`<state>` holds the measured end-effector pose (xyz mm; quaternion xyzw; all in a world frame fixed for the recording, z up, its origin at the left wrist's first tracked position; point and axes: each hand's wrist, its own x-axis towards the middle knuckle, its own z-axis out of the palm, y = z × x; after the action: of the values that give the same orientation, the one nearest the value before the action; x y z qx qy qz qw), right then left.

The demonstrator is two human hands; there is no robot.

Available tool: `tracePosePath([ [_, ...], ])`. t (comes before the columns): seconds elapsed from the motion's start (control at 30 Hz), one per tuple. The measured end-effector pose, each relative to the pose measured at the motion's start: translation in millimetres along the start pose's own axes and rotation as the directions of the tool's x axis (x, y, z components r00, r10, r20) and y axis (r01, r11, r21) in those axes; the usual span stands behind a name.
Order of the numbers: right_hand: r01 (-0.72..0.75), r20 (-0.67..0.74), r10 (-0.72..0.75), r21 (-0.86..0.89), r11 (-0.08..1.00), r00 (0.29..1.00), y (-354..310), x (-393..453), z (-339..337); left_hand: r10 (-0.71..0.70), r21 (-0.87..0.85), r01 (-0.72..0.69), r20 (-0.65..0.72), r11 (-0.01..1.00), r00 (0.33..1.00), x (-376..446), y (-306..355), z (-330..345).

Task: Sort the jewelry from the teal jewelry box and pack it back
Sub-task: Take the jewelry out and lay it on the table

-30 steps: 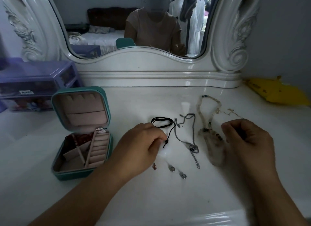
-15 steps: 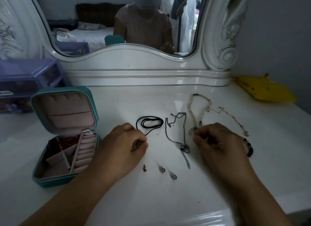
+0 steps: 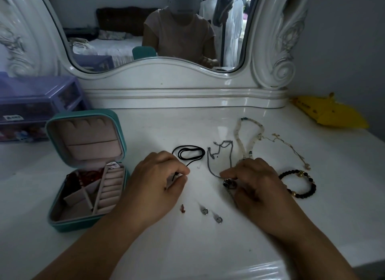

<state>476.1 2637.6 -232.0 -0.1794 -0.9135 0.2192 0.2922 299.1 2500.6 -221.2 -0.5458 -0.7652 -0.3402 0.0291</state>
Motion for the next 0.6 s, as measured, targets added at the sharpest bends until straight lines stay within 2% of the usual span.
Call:
tracePosePath([
  [0.27,0.067,0.060,-0.064,-0.051,0.996,0.996,1,3,1,0.029,-0.002,-0.029,0.073,1.000,0.997,-3,-3,2],
  [0.47,0.163,0.171,-0.176,0.087,0.983,0.969,-9,1,-1,0.005,-0.016,-0.003,0.101,1.000,0.995,-4,-5,4],
  [0.6,0.164,0.235,-0.204,0.180,0.970,0.950,-11,-1,-4,-0.003,-0.022,0.005,0.107,1.000,0.994,-3,-6,4],
])
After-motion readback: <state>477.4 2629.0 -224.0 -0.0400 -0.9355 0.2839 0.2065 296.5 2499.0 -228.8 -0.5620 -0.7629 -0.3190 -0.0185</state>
